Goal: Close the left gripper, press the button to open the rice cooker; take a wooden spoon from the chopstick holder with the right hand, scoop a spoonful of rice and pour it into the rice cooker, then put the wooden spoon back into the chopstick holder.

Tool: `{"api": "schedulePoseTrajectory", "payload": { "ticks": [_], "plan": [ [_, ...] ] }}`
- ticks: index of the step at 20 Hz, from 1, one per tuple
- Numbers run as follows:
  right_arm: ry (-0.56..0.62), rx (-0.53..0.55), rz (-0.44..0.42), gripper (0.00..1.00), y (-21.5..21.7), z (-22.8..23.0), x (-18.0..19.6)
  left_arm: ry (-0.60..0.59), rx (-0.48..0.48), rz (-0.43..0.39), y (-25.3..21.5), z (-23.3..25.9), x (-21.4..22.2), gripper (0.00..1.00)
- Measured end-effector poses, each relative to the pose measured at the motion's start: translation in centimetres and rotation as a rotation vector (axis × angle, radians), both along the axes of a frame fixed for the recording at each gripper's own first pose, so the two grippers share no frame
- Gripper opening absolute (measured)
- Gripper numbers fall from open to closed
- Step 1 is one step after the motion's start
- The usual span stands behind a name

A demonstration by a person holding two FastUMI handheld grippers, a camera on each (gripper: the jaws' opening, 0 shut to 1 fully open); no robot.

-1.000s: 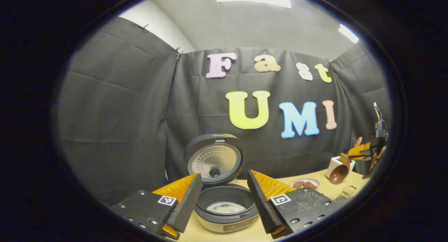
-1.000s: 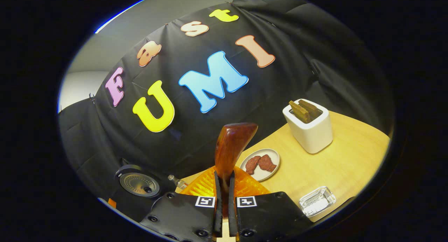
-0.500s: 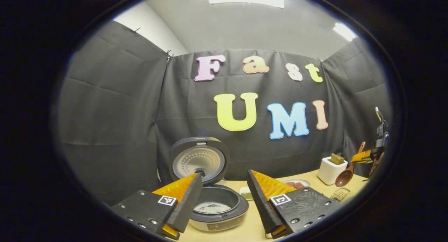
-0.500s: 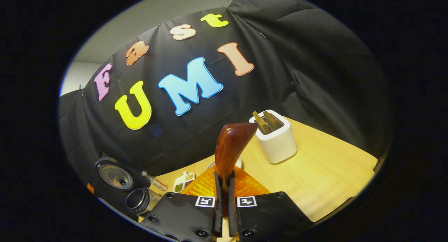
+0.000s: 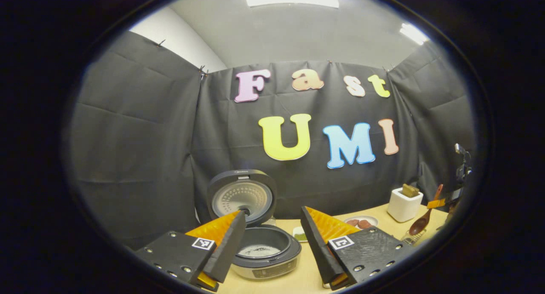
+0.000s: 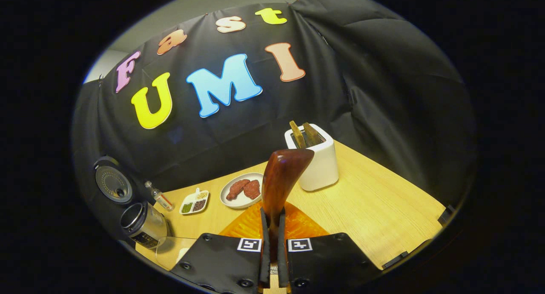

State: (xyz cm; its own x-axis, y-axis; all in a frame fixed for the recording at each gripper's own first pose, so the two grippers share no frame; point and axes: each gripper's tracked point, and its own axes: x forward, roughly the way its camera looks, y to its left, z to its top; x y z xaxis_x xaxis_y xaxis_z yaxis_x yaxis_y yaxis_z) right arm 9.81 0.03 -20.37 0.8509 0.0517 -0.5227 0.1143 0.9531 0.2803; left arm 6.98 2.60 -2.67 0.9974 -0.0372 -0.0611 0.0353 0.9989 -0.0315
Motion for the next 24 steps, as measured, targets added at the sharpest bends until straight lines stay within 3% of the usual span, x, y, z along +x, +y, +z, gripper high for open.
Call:
{"api": "schedulePoseTrajectory", "payload": {
  "ticks": [2, 3, 9, 12, 13, 14, 15, 17, 18, 19, 24],
  "plan": [
    [0.024, -0.013, 0.012, 0.06, 0.0, -1.4, -0.4, 0.002, 0.002, 0.006, 0.1, 0.0, -0.3, 0.81],
    [0.038, -0.019, 0.016, 0.11, 0.0, -2.1, -0.5, 0.004, 0.004, 0.008, 0.2, 0.0, -0.4, 0.81],
    [0.085, -0.016, 0.038, 0.14, 0.6, -4.2, -1.6, 0.007, 0.005, 0.020, 0.5, 0.1, -0.2, 0.81],
    [0.066, -0.041, 0.047, 0.20, 0.2, -3.6, -1.6, 0.000, 0.008, 0.017, 0.6, 0.5, 0.4, 0.82],
    [0.054, -0.051, 0.050, 0.30, 0.0, -2.8, -1.9, -0.004, 0.008, 0.016, 0.6, 0.8, 0.6, 0.81],
    [0.040, -0.062, 0.053, 0.31, -0.1, -2.2, -2.0, -0.008, 0.007, 0.012, 0.7, 1.1, 0.9, 0.81],
    [0.021, -0.078, 0.051, 0.72, -0.3, -1.4, -2.1, -0.013, 0.006, 0.008, 0.7, 1.4, 1.4, 0.82],
    [-0.007, -0.140, 0.026, 1.00, -1.6, -0.1, -2.3, -0.018, 0.008, 0.004, 0.9, 1.7, 2.4, 0.81],
    [-0.026, -0.170, 0.015, 0.94, -2.2, 0.9, -2.6, -0.019, 0.007, 0.001, 1.0, 1.9, 3.1, 0.81],
    [-0.049, -0.202, 0.001, 0.98, -2.8, 2.0, -2.8, -0.020, 0.006, -0.003, 1.1, 2.1, 3.6, 0.82],
    [-0.147, -0.319, -0.043, 0.98, -4.5, 7.3, -4.1, -0.036, 0.002, -0.010, 2.4, 3.8, 8.2, 0.82]
  ]
}}
